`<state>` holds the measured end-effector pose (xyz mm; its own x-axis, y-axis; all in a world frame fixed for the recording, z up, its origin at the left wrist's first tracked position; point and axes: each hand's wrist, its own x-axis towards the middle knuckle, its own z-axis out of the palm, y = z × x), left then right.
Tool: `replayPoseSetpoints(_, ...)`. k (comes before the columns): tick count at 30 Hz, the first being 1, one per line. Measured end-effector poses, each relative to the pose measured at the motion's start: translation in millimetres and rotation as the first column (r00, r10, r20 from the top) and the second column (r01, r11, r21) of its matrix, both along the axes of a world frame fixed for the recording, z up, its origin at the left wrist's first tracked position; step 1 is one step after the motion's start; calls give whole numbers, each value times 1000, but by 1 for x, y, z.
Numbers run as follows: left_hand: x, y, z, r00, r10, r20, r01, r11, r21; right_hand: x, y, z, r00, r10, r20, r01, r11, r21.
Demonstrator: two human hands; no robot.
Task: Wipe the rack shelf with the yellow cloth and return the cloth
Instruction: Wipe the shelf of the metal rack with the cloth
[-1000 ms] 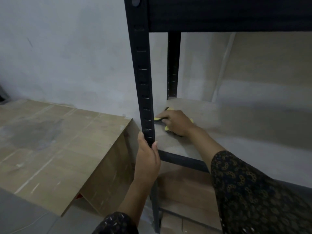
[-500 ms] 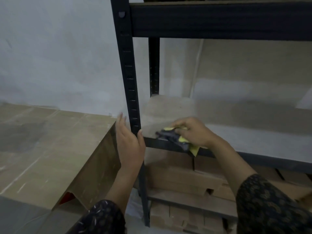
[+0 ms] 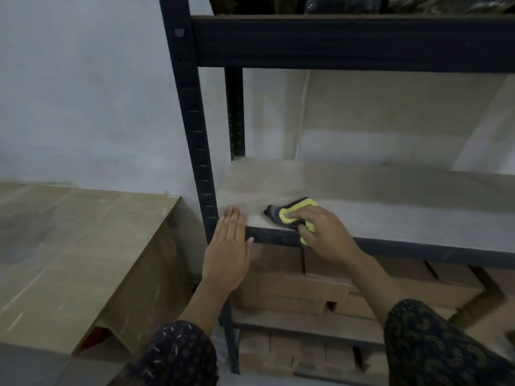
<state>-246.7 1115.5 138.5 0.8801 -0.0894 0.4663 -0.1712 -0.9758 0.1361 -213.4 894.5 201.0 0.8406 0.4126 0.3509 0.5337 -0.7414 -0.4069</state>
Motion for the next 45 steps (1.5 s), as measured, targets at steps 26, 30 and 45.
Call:
replayPoseSetpoints(26, -32, 12, -9, 992, 82, 94, -86, 996, 33, 25, 41, 22, 884, -438, -164, 461, 875, 146)
replayPoseSetpoints(30, -30, 38, -14, 984, 176, 10, -176, 974, 141, 29, 92, 24, 917, -321, -237, 297, 946, -131)
replayPoseSetpoints(45, -22, 24, -22, 985, 161, -63, -161, 987, 5, -13, 16, -10, 975, -15, 222, 51, 986, -159)
